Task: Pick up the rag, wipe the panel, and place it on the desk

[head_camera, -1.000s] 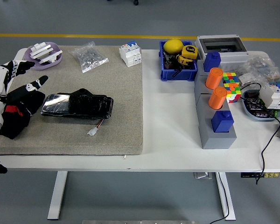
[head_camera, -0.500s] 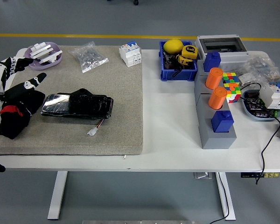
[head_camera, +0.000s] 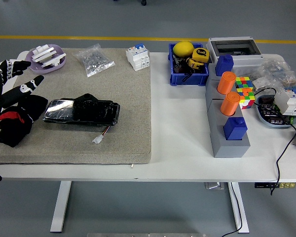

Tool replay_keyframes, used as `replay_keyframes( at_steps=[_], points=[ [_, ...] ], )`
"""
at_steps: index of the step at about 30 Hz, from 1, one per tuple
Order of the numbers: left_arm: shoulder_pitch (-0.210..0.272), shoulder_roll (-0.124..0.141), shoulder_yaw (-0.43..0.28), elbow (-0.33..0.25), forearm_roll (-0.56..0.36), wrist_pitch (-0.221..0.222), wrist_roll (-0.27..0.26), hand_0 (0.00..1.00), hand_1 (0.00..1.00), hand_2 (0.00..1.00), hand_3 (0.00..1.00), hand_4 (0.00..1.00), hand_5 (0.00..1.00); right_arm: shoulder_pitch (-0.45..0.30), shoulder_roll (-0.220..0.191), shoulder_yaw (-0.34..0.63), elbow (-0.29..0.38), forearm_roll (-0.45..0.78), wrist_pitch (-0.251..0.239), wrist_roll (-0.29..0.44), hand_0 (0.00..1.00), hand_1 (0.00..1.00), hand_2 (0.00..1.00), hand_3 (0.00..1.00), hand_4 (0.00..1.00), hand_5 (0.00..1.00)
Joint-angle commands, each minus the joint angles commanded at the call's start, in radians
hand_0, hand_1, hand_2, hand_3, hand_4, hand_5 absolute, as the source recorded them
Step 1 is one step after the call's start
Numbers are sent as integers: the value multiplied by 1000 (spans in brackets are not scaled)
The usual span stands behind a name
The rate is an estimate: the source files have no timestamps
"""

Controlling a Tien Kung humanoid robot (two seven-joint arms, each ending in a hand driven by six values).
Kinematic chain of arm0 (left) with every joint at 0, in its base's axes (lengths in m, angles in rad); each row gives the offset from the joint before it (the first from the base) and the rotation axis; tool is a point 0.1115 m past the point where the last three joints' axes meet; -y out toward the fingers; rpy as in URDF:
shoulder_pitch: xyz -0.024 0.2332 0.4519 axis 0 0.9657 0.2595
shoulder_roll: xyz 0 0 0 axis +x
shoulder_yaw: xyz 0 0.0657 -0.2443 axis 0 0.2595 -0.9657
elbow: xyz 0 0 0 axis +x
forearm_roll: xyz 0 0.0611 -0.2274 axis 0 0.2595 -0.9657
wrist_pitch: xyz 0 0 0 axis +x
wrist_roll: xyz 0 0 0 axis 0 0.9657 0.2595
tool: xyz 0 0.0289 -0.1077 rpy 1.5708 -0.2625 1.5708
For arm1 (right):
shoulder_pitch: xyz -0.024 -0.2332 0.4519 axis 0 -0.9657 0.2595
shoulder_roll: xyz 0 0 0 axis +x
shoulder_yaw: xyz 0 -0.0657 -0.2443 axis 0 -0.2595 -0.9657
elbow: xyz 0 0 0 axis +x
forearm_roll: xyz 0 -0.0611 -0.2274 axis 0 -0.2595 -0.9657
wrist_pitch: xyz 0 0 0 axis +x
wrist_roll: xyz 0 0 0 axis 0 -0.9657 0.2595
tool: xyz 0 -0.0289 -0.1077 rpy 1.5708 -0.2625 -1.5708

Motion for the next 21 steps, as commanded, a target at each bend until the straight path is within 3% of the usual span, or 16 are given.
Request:
replay_keyframes(
  at_steps=[21],
  points=[
    [-10, 7, 2, 19, 4, -9, 11, 729, 755, 725, 618, 913, 336, -10, 10, -52, -5, 89, -3, 31, 715, 639, 687, 638, 998, 557]
  ],
)
